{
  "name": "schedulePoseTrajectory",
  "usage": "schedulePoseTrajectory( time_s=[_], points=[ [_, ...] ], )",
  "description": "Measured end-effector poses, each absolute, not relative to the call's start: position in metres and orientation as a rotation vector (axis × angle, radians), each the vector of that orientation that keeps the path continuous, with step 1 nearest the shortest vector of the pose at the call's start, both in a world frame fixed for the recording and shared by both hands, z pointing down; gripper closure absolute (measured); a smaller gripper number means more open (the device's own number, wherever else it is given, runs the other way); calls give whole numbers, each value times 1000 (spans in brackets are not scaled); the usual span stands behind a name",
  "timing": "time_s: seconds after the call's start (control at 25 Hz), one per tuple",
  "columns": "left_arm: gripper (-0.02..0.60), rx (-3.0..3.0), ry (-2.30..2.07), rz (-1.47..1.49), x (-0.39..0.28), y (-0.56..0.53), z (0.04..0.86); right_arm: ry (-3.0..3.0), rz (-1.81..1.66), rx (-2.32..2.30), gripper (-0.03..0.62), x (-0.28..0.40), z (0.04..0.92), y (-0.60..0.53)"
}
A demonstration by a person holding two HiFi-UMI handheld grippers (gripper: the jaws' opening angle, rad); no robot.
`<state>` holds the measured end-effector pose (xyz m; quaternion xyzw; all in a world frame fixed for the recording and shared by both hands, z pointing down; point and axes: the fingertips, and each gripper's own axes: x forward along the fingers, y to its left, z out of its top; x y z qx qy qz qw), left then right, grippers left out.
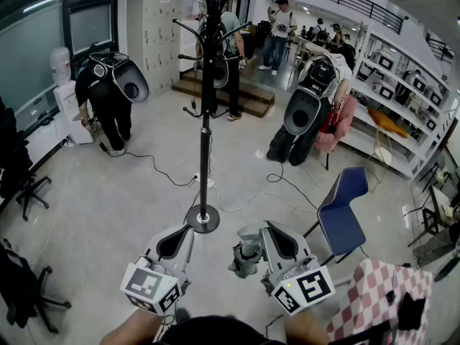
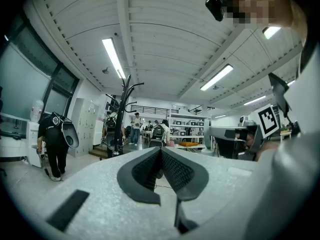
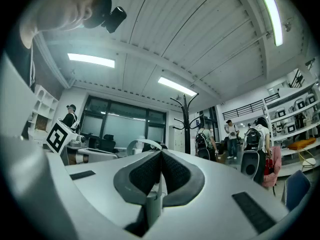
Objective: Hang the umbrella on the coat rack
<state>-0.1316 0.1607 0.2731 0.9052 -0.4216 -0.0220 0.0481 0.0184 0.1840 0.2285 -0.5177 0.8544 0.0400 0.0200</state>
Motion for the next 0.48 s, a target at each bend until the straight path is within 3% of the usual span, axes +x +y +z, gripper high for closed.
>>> schedulePoseTrajectory(
  time_s=[0.48],
  points=[
    [569, 2786, -1234, -69, -131, 156, 275, 2632, 124, -1631, 586, 12, 229, 176]
  ],
)
